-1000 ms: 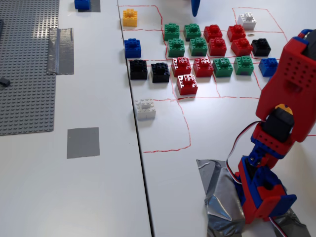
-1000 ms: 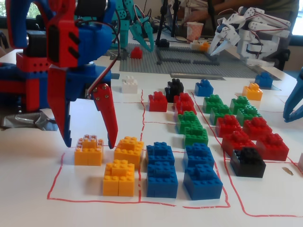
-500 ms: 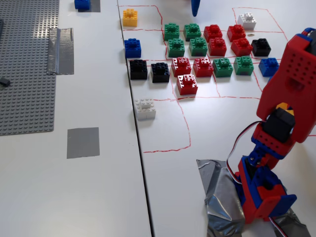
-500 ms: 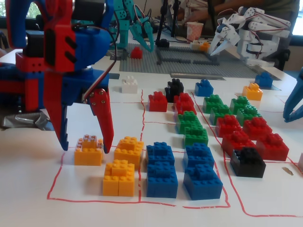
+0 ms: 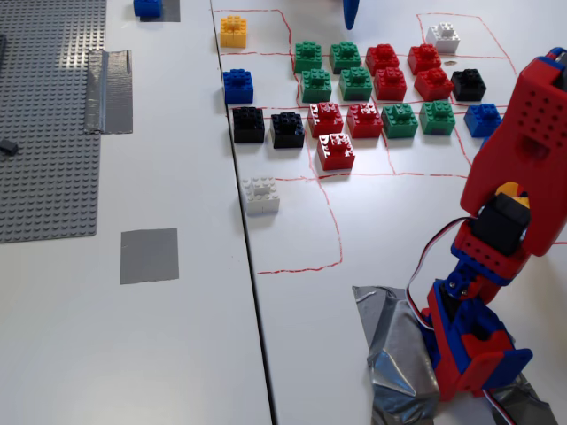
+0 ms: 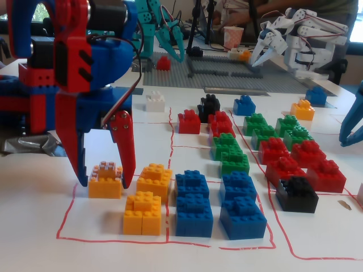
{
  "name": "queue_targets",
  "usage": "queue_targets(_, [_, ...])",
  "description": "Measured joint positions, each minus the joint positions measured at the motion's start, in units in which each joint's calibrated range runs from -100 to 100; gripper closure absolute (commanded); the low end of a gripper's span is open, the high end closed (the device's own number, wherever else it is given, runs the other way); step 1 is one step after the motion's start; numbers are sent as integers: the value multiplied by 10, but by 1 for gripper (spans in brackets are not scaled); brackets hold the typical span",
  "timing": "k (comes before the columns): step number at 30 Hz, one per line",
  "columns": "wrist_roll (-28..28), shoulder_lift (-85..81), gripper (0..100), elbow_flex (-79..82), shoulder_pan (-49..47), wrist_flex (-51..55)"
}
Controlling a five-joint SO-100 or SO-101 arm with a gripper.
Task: Grab the block and put it in the grey marker
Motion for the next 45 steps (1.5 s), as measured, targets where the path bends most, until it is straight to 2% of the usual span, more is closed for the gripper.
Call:
queue_targets(1, [0,0,98,0,0,0])
queue_targets(2, [0,0,100,0,0,0])
queue_targets(10, [5,0,100,0,0,2])
queue_targets(15, [-9,0,100,-33,-19,71])
queue_targets(21, [-50,0,100,-136,-101,176])
queue_targets(30, [-94,0,100,-292,-240,265])
queue_targets(36, [-132,0,100,-396,-359,301])
queue_targets(45, [-208,1,100,-434,-530,325])
